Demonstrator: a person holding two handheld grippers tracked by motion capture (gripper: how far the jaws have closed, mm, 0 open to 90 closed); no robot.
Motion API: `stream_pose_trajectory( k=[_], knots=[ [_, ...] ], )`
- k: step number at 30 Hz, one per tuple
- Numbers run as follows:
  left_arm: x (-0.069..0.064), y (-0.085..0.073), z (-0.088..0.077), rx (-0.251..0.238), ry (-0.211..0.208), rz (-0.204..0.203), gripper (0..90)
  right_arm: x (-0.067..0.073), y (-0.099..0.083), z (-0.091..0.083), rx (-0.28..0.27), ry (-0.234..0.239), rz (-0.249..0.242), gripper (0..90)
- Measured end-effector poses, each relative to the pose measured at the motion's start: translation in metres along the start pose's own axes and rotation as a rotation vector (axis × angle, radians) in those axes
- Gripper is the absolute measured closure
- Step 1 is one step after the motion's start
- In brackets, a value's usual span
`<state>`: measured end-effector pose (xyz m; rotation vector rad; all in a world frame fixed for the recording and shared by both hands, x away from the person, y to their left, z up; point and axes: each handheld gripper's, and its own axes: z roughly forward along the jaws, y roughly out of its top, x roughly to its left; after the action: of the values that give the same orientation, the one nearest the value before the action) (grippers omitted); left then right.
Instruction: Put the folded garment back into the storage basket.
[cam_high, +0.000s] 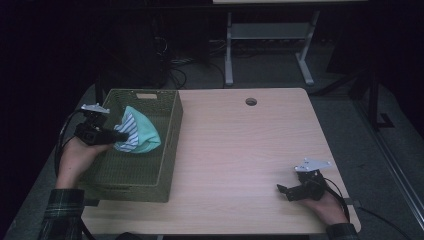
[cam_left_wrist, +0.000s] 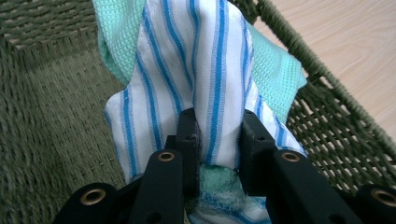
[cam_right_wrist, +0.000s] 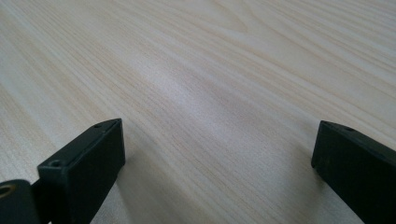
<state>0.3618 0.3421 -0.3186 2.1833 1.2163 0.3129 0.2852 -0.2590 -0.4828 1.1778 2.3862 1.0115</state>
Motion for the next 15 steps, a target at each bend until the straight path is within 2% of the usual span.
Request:
stream_pose_trajectory(
  k=[15],
  knots=[
    [0.000,-0.009,0.026,0.034,-0.006,0.006,72.2,0.000,0.000,0.000,0.000,0.000,0.001,2.4]
  ],
)
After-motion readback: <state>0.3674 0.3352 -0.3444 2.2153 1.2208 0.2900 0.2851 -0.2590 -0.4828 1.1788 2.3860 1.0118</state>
